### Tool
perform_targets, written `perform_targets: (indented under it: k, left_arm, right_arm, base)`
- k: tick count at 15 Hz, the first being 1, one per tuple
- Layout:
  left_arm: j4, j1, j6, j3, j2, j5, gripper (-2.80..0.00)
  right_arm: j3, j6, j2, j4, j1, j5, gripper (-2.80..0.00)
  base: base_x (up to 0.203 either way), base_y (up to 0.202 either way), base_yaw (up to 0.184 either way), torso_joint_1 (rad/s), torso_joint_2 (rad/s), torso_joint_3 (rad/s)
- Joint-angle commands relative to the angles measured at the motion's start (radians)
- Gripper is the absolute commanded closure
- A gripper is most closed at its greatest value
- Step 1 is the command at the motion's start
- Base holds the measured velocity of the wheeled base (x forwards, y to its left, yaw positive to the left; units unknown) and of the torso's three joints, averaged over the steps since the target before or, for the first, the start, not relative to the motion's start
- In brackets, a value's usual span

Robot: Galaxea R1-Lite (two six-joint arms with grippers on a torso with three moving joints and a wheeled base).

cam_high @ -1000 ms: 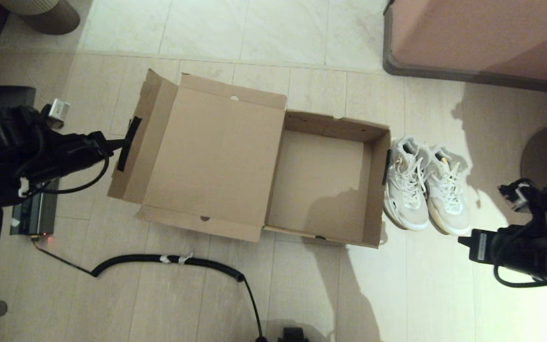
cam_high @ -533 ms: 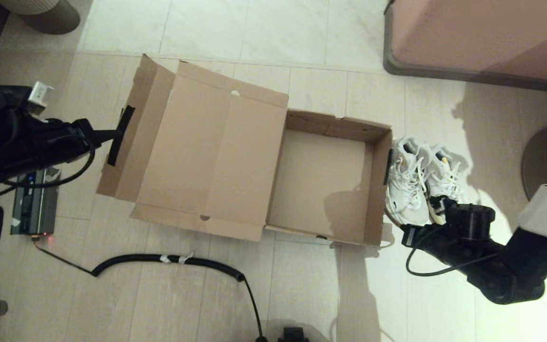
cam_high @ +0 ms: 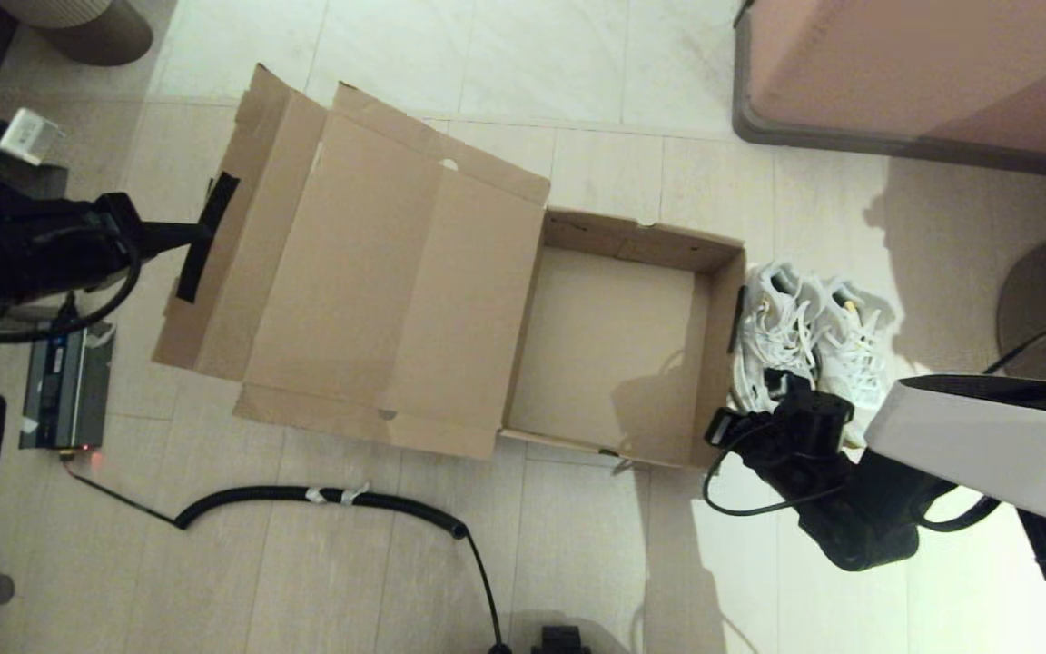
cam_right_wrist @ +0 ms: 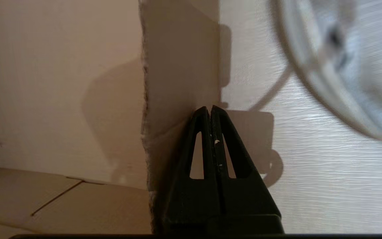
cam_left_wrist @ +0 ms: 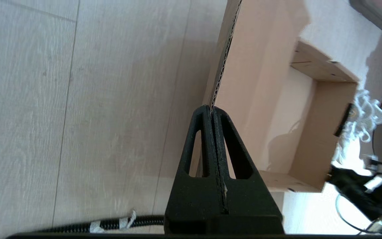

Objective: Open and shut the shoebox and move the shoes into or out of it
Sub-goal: Close the shoe box

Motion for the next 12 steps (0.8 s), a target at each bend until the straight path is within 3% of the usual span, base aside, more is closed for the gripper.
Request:
perform_targets:
  k: [1, 5, 8, 12]
  left_arm:
    - [0.029, 0.003, 0.002, -0.007, -0.068, -0.004, 0.0]
    - [0.141, -0.008, 0.003, -0.034, -0.17, -0.023, 0.0]
    - [0.313, -0.036, 0.005, -0.105, -0.241, -0.024, 0.0]
    - [0.459, -0.158, 0.002, -0.131, -0.355, -0.015, 0.0]
  right_arm:
    - [-0.015, 0.001, 0.029, -0.008, 0.028, -0.002, 0.0]
    - [-0.054, 0.003, 0.034, 0.028, 0.079, -0.005, 0.0]
    - [-0.117, 0.003, 0.034, 0.075, 0.104, -0.005, 0.0]
    - [-0.247, 0.003, 0.052, 0.168, 0.133, -0.018, 0.0]
  base:
    - [0.0, 0.0, 0.0, 0.0, 0.0, 0.0]
    - [0.0, 0.0, 0.0, 0.0, 0.0, 0.0]
    - [0.0, 0.0, 0.0, 0.0, 0.0, 0.0]
    - [0.0, 0.0, 0.0, 0.0, 0.0, 0.0]
